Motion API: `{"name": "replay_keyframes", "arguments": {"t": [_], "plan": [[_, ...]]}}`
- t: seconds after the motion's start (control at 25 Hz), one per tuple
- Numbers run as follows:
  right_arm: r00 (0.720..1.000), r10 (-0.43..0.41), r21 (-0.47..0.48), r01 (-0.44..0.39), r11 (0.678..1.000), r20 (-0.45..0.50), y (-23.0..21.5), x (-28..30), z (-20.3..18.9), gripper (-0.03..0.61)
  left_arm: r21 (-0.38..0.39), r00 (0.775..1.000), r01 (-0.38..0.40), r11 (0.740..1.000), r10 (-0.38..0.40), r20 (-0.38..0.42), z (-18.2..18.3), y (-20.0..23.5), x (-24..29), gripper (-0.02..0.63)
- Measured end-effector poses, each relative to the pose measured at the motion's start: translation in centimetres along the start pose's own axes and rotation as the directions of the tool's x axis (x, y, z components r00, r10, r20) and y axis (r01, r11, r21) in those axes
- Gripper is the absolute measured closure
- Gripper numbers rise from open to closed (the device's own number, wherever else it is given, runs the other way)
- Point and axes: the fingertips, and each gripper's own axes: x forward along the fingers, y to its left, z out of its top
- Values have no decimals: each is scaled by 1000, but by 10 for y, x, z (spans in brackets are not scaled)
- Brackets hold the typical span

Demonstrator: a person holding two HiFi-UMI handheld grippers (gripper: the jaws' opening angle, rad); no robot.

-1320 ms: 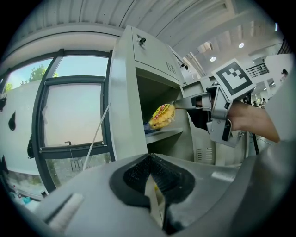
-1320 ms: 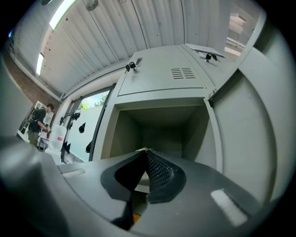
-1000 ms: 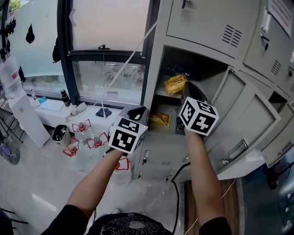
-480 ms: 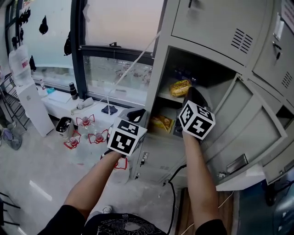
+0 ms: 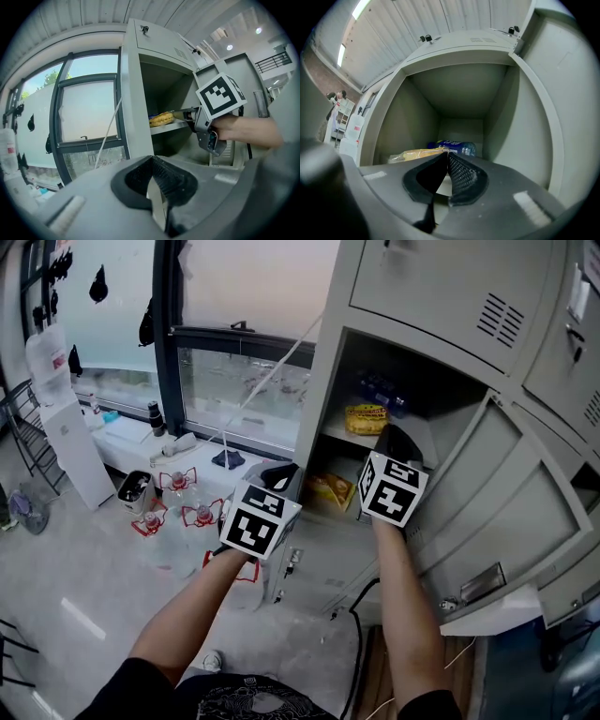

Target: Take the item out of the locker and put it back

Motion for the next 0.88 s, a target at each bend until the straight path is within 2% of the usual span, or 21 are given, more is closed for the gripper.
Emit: {"name": "replay_keyframes", "arguments": {"t": [0.16,0.52,0.88], "plan": [[999,-6,-48,5,999,-31,3,6,-8,555,-4,1000,-10,1000,10,-8,-3,2,2,606],[996,-26,-37,23,999,-83,2,18,-9,555,-7,1000,-28,1000,28,-15,-4,5,5,606],[997,-7,-10,6,1000,-78,1,19,-11,555,-5,999,-39,999,39,-14,-2,7,3,606]]}}
